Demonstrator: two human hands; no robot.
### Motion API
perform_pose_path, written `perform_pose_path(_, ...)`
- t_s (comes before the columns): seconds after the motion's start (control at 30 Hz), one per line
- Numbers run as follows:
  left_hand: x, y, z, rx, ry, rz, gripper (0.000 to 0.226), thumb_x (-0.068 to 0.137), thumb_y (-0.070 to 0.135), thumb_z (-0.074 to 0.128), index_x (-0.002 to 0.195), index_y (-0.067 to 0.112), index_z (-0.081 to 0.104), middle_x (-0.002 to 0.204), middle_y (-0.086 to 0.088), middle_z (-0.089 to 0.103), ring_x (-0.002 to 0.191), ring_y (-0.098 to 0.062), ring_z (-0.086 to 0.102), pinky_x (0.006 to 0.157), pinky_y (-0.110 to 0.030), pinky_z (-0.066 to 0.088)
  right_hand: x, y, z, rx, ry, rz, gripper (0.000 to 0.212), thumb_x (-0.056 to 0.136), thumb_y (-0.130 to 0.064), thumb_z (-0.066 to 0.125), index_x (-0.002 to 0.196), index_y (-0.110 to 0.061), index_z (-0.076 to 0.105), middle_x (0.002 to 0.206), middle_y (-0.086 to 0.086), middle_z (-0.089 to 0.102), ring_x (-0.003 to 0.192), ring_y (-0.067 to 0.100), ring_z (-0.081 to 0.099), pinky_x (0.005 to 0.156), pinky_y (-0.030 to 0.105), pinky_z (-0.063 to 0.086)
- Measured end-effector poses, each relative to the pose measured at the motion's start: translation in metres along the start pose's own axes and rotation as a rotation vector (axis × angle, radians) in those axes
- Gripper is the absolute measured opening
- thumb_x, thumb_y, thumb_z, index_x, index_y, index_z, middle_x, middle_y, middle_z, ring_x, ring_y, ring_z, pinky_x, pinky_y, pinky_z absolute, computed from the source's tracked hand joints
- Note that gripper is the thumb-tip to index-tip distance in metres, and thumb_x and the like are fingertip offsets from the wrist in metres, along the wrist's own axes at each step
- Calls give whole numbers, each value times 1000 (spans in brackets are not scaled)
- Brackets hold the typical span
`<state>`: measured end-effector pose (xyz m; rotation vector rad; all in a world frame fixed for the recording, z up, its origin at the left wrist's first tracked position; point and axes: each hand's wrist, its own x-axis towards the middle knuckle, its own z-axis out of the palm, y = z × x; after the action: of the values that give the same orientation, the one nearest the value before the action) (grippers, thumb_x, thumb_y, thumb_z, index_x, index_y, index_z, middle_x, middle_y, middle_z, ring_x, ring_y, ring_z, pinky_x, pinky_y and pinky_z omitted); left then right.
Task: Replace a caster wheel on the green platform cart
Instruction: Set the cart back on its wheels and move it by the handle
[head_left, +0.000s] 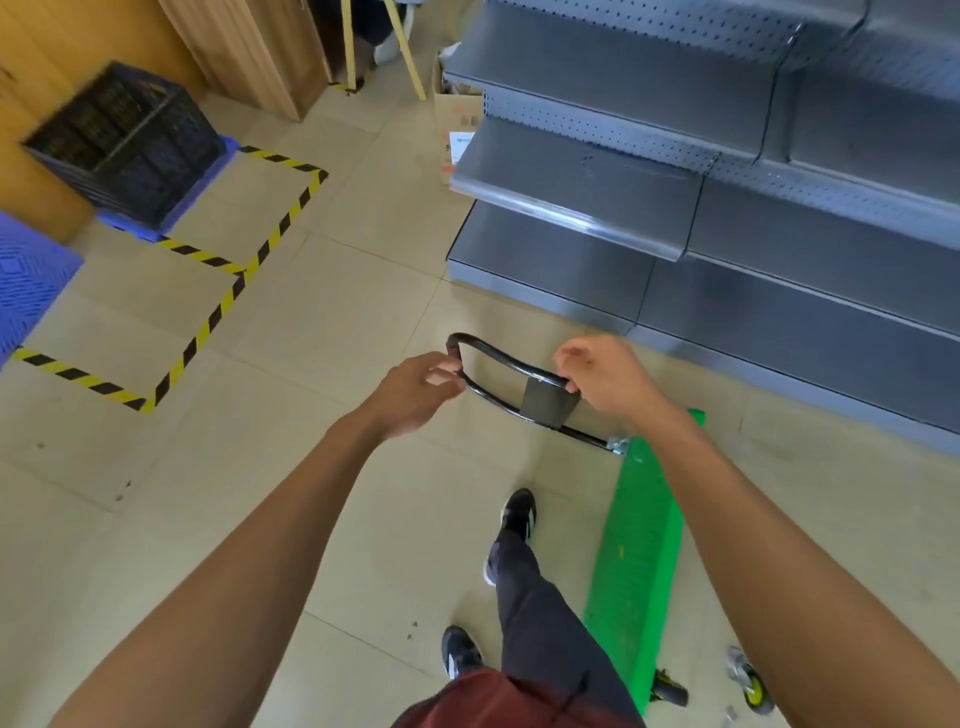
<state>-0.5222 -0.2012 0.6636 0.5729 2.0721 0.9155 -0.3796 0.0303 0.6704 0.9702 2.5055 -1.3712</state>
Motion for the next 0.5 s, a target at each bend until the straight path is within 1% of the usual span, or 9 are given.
perform_pose_path(0.07,23,8,0,-5,5,-15,30,95,39,61,124,29,62,116,14,68,107,-12,61,88,-33,49,24,3,-9,-7,8,0,20,97,-9,51,87,-15,68,70,-8,63,60,3,54,56,18,37)
perform_pose_path(0.1,35,11,0,-11,5,-26,31,95,39,61,125,28,62,115,15,68,110,-11,61,91,-34,50,35,6,-12,-4,13,6,21,96,-8,51,87,-17,68,68,-13,60,59,0,51,58,18,37)
perform_pose_path(0.13,46,15,1,-14,3,-39,32,95,38,61,125,28,63,115,15,68,111,-11,61,93,-36,50,45,9,-16,4,18,17,21,96,-8,52,88,-17,69,68,-15,59,59,0,51,60,19,38)
perform_pose_path(0.17,57,18,1,-13,2,-46,32,95,38,61,125,28,63,114,16,68,112,-11,61,94,-37,50,54,12,-19,8,22,27,20,96,-8,53,91,-16,71,70,-15,60,63,3,53,65,21,39)
perform_pose_path(0.23,78,25,2,-15,-2,-56,30,95,35,62,124,28,63,111,18,69,112,-11,60,95,-38,50,68,18,-25,0,21,41,19,97,-10,54,98,-12,73,76,-10,63,73,12,59,72,22,40)
perform_pose_path(0.27,89,29,2,-20,-4,-62,28,95,33,62,123,28,64,109,18,69,112,-11,60,94,-38,50,75,21,-29,-3,19,48,19,98,-11,55,99,-12,74,78,-8,64,77,14,61,73,23,41)
perform_pose_path(0.37,120,39,3,-8,-37,-55,25,95,31,61,120,29,65,107,18,71,111,-8,61,92,-37,50,91,29,-36,-10,7,88,19,98,-15,55,99,-13,74,75,-10,62,79,16,63,75,26,46)
perform_pose_path(0.5,161,50,3,10,-89,-43,23,96,30,61,119,27,65,113,9,70,108,-9,62,87,-34,50,117,41,-39,-7,0,148,21,98,-17,54,95,-12,74,83,-4,68,82,20,67,73,24,44)
